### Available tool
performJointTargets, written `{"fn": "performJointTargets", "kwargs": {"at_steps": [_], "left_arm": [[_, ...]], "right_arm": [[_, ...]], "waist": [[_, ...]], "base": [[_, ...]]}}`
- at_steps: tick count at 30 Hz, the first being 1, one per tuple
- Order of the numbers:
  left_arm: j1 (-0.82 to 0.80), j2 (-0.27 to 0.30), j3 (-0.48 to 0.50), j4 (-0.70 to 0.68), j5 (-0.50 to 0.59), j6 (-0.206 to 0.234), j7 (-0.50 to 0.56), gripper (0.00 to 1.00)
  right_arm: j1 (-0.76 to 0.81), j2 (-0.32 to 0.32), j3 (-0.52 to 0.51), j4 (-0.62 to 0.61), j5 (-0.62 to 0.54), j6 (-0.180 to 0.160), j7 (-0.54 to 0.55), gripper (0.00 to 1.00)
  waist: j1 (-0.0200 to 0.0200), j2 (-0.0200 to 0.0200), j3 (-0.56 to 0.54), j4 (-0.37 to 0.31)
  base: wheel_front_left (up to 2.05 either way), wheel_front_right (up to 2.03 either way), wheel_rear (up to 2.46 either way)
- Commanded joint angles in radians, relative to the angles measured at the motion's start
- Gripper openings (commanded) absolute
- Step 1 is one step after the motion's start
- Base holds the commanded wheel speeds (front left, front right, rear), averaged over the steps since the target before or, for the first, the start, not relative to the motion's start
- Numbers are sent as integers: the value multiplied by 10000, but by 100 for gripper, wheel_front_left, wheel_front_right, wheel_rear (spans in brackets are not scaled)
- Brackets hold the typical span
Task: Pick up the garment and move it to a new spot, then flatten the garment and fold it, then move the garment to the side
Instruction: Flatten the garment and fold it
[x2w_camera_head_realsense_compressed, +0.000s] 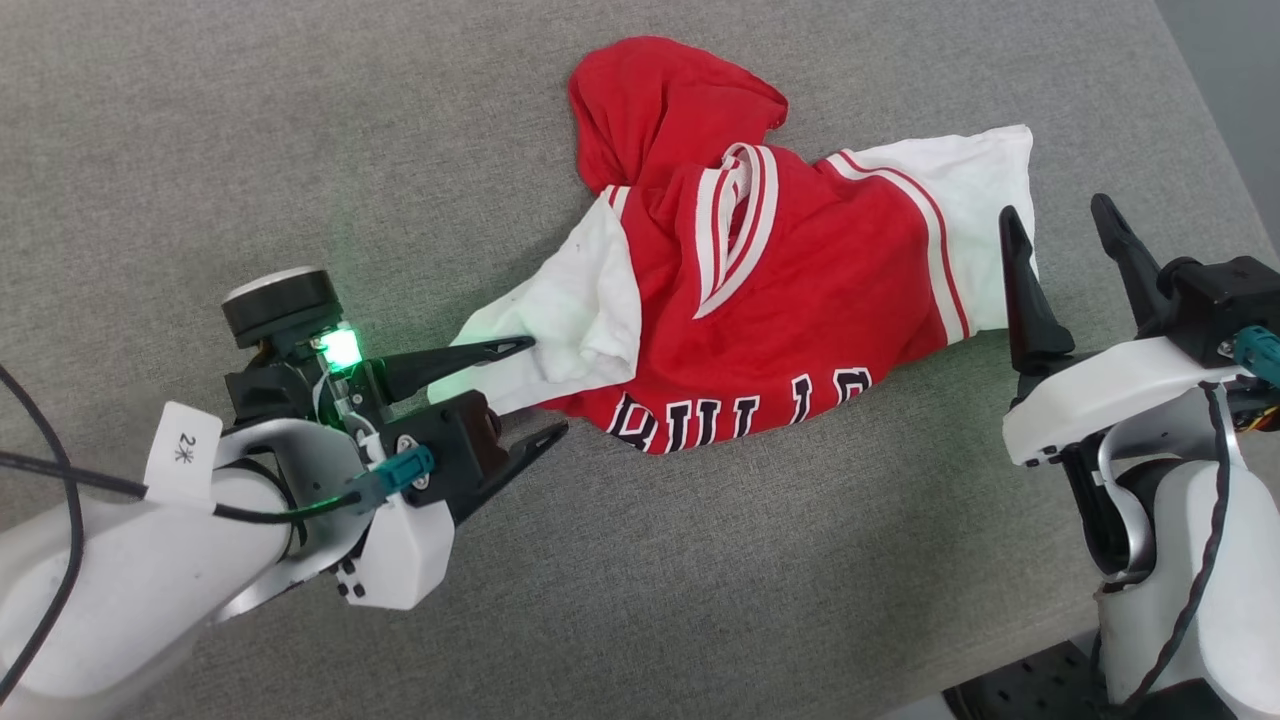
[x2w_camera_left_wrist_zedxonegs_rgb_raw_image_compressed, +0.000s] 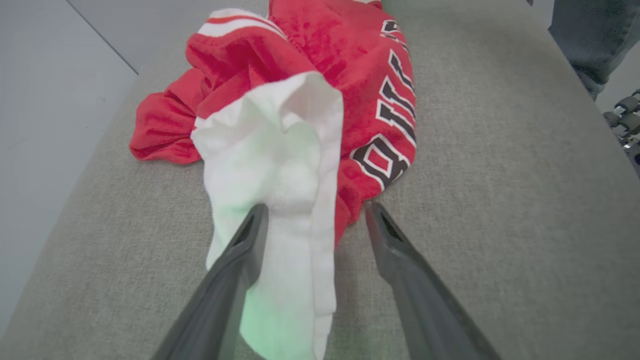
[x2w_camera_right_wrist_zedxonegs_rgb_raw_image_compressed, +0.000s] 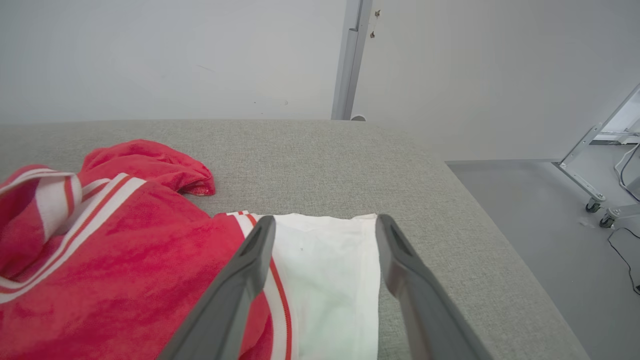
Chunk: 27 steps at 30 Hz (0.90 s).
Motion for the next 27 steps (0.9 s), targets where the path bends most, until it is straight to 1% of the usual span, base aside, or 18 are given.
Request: {"fn": "performJointTargets", "kwargs": {"at_steps": [1,2,3,4,5,6,9,13,15,18,22,25,27], "left_arm": [[-142,-62,8,124,20,26,-124,84],[-203,-85,13,216,35,26,-200,76],[-200,-117,10,309,-11,26,-212,49],[-178,-149,8,375,-67,26,-228,38],[-168,-185,10,422,-158,26,-252,23],[-145,-203,11,446,-286,26,-228,1],[-240,-217,11,474,-424,26,-211,0],[-397,-270,9,586,-1239,26,-386,0],[-526,-302,14,701,-2015,26,-519,0],[-741,-224,9,1066,-3610,26,-817,0],[-864,142,56,1665,-5598,26,-1125,0],[-779,462,149,2133,-6851,26,-1277,0],[-760,702,178,2534,-7395,26,-1341,0]], "right_arm": [[-106,6,36,18,79,-49,1,100],[-103,7,63,26,77,-49,-3,100],[-98,7,94,36,86,-49,-1,100],[-96,6,109,51,90,-49,3,100],[-93,6,129,61,85,-49,4,100],[-89,6,151,73,87,-49,6,100],[-55,6,186,113,73,-49,-14,100],[18,6,142,143,27,-49,23,100],[60,6,97,122,-12,-49,47,100],[104,7,23,50,-99,-49,137,100],[96,7,-4,-92,-192,-49,240,100],[74,8,10,-215,-243,-49,351,100],[41,7,22,-302,-289,-49,420,100]], "waist": [[0,0,-19,10],[0,0,-31,13],[0,0,-41,11],[0,0,-54,5],[0,0,-70,4],[0,0,-80,-1],[0,0,-118,-1],[0,0,-183,57],[0,0,-230,121],[0,0,-307,249],[0,0,-365,418],[0,0,-344,540],[0,0,-303,606]], "base": [[0,0,0],[0,0,0],[0,0,0],[0,0,0],[0,0,0],[0,0,0],[0,0,0],[0,0,0],[0,0,0],[0,0,0],[0,0,0],[0,0,0],[0,0,0]]}}
